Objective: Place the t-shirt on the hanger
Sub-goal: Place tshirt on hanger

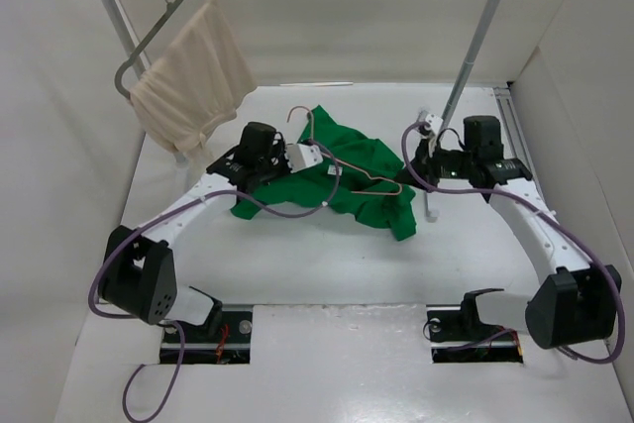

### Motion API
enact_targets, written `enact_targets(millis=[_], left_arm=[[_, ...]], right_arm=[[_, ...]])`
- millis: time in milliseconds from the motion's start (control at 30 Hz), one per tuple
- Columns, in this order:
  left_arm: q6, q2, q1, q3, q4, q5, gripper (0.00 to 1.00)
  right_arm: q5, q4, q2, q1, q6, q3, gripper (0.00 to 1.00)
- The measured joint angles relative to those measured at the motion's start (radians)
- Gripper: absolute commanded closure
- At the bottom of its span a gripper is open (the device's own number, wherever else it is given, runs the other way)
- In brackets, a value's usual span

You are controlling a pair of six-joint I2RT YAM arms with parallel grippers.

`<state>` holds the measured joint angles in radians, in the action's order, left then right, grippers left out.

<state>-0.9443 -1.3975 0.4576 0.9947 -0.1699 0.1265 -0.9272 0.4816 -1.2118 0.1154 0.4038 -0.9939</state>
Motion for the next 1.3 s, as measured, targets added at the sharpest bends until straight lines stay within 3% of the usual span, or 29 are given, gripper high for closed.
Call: enact_targets(millis=[167,300,467,800,1000,1133,1300], left_arm=[[0.092,-0.047,-0.047,0.087,-0.062,0.014,1.00],[0.147,-0.077,-0.125,0.134,-0.034,0.079,1.00],[0.137,-0.076,-0.106,0.121,0.004,0.100,1.00],[-0.026,-0.035,-0.048,-0.058,0.163,-0.017,1.00],[-0.063,-0.029,-0.022,-0.078,0.204,-0.068,1.00],[-0.064,-0.024,-0.011,-0.073,0.192,-0.071,1.00],[-0.050,-0.024,0.021,-0.012,0.054,-0.025,1.00]], right_arm=[[0.047,0.043,-0.067,0.026,0.037,-0.076,1.00],[0.006,0.039,-0.071,-0.082,0.050,-0.044,1.00],[-0.058,0.064,-0.071,-0.136,0.064,-0.002,1.00],[-0.093,0.199,-0.043,-0.153,0.146,-0.062,1.00],[-0.131,0.211,-0.030,-0.162,0.120,-0.072,1.00],[-0.130,0.205,-0.015,-0.147,0.090,-0.071,1.00],[-0.100,0.087,-0.039,-0.035,-0.018,-0.073,1.00]])
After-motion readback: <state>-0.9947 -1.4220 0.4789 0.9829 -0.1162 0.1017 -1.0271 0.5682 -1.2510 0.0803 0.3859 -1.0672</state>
